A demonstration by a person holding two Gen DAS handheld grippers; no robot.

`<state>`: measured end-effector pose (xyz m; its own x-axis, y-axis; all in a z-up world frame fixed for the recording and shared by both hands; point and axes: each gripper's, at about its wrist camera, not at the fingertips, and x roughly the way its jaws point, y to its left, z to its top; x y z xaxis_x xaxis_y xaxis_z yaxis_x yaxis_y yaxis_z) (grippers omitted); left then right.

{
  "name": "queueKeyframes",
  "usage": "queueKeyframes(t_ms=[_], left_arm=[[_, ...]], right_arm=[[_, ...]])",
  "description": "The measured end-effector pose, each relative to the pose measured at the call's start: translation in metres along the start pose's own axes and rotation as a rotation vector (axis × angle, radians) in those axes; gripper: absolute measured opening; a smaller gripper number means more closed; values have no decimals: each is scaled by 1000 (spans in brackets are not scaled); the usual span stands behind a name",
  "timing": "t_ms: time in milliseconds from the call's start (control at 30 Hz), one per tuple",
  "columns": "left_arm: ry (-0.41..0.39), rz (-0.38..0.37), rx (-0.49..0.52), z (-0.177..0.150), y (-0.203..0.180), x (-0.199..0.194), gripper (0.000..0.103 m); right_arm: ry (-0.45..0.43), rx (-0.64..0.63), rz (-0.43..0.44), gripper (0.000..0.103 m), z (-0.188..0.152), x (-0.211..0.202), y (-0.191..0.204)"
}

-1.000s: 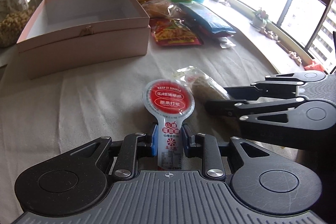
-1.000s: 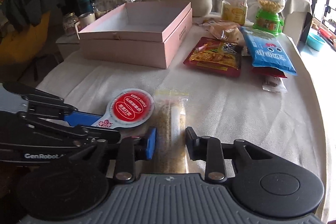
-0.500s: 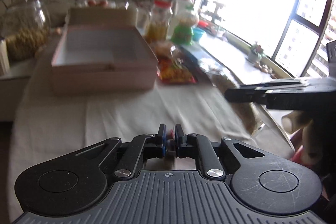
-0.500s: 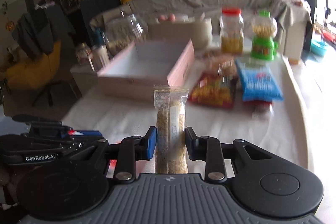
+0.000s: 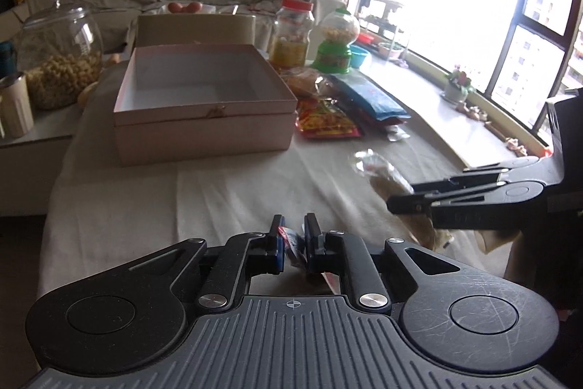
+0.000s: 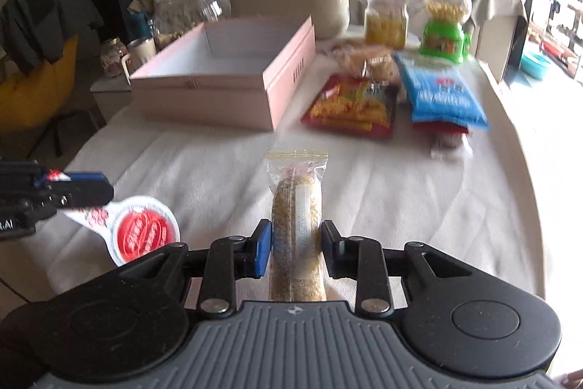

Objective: Organize snacks
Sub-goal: 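Carry both snacks to the pink box and release them inside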

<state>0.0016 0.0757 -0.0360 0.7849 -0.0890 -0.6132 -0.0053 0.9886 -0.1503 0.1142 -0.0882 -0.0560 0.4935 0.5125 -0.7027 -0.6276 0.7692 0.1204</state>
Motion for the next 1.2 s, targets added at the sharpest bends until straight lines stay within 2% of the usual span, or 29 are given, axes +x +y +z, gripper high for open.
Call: queueKeyframes(t_ms=[67,233,433,600,767,1033,1100,1200], left_arm=[[8,3,33,-4,-4,4,16],[43,-28,107,-23,-10,21,29],[88,-70,21,-21,3,33,33],[91,-87,-55,-22,8,33,28],[39,-119,-62,-19,5,24,19],[-29,-118,-36,-9,4,9,19],[-62,-120,-34,4,9,1,19],[-164,-65,11,48,20,-18,19]], right_arm=[[9,2,5,29,-4,3,0],[17,15,16,30,-11,6,-2],[19,16,26,30,-16,7,-1],[12,13,38,29,-19,5,0],[-29,-2,52,29,-14,-9,2],[-107,-15,62,29,5,-33,5],[-116,-19,73,29,16,-37,5],[-151,-49,94,29,49,-46,8]])
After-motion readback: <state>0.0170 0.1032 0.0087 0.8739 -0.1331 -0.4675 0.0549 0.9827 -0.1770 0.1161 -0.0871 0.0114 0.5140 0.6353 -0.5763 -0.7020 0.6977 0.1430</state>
